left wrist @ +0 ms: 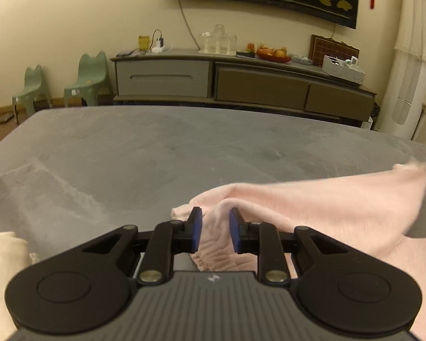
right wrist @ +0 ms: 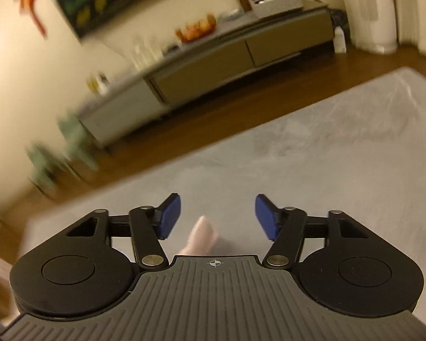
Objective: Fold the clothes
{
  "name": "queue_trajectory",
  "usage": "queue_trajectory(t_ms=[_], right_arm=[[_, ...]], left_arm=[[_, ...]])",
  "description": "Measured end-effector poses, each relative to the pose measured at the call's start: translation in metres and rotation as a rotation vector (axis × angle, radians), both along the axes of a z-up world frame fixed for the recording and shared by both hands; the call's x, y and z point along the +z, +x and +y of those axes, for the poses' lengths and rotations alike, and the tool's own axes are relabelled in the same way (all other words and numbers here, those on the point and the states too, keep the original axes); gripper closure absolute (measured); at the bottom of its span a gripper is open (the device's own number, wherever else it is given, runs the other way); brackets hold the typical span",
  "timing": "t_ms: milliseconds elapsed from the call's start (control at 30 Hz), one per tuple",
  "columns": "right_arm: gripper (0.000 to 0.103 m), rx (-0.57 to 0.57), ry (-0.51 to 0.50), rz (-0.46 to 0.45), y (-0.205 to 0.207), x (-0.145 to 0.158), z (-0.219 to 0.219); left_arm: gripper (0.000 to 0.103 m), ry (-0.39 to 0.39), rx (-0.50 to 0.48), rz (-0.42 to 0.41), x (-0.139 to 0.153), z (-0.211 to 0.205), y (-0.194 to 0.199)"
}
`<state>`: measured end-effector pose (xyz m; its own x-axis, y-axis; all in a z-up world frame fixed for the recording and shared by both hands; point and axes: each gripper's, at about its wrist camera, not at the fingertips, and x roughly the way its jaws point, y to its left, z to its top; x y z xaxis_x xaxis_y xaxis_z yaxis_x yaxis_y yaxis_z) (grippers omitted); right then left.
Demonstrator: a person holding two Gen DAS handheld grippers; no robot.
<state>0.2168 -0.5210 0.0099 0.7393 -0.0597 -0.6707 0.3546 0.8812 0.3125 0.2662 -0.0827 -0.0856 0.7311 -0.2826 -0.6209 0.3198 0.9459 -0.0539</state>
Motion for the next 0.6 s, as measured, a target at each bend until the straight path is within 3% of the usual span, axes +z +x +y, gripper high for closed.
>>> queue_trajectory(t_ms=[100, 133, 233, 267, 467, 500, 567, 600], right_arm=[[0.038, 0.253, -0.241, -0.016, -0.007, -0.018, 0.037], [0.033, 0.349, -0.338, -0.024, -0.014, -0.026, 0.052], [0.03, 0.609, -0.634, 0.03, -0.03, -0.057, 0.087], [0.03, 0.656, -0.67, 0.066, -0.027, -0.065, 0.089], [0.032, 0.759, -0.672, 0.05, 0.004, -0.079, 0.079], [0.039, 0.798, -0.656, 0.06, 0.006, -0.081, 0.081], [0.07, 0.838, -0.606, 0.067, 0.01, -0.077, 0.079], [0.078, 0.848, -0.601, 0.085, 0.011, -0.075, 0.082]], left_arm=[[0.08, -0.012, -0.015, 0.013, 0.003, 0.002, 0.001], [0.08, -0.01, -0.021, 0.019, 0.002, 0.002, 0.002], [0.08, -0.004, -0.033, 0.031, 0.0, 0.005, 0.005], [0.08, -0.005, -0.032, 0.03, -0.001, 0.006, 0.006], [0.079, 0.014, -0.042, 0.023, -0.002, 0.003, 0.005], [0.079, 0.022, -0.045, 0.018, -0.002, 0.001, 0.005], [0.078, 0.037, -0.052, 0.007, -0.003, -0.001, 0.004], [0.078, 0.049, -0.056, 0.0, -0.004, -0.003, 0.004]])
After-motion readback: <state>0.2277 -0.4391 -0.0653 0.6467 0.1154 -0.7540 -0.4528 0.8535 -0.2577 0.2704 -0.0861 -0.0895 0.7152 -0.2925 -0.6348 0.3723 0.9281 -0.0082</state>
